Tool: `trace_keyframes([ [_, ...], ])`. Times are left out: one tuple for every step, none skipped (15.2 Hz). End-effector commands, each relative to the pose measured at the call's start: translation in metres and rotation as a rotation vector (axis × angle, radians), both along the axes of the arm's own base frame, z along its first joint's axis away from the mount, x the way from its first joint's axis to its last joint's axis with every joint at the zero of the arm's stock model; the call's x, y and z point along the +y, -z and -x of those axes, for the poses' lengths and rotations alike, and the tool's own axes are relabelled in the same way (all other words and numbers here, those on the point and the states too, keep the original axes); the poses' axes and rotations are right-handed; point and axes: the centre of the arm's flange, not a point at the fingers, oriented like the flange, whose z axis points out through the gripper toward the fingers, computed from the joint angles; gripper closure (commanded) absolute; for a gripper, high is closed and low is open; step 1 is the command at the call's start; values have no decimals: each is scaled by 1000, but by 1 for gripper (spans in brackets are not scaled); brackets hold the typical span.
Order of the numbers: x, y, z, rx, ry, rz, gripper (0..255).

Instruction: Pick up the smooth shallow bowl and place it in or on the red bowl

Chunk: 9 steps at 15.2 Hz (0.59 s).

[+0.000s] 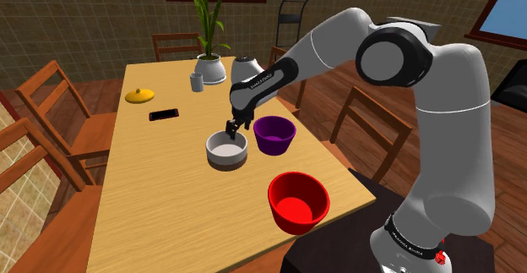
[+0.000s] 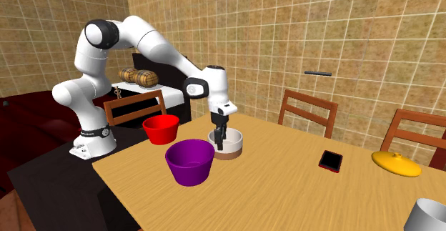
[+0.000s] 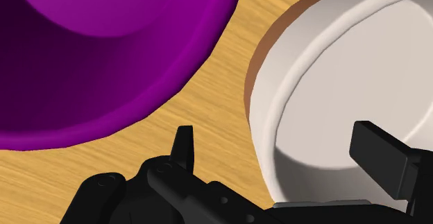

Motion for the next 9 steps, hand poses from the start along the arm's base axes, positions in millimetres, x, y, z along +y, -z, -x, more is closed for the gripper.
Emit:
trace_keyframes([
  [0, 11, -1, -1, 0, 0, 0],
  [0, 17, -2, -1, 0, 0, 0],
  [0, 20, -2, -1, 0, 0, 0],
  [0, 20, -2, -1, 0, 0, 0],
  [0, 20, -2, -1, 0, 0, 0],
  [0, 20, -2, -1, 0, 0, 0],
  [0, 20, -2, -1, 0, 0, 0],
  [0, 20, -2, -1, 0, 0, 0],
  [0, 20, -2, -1, 0, 0, 0],
])
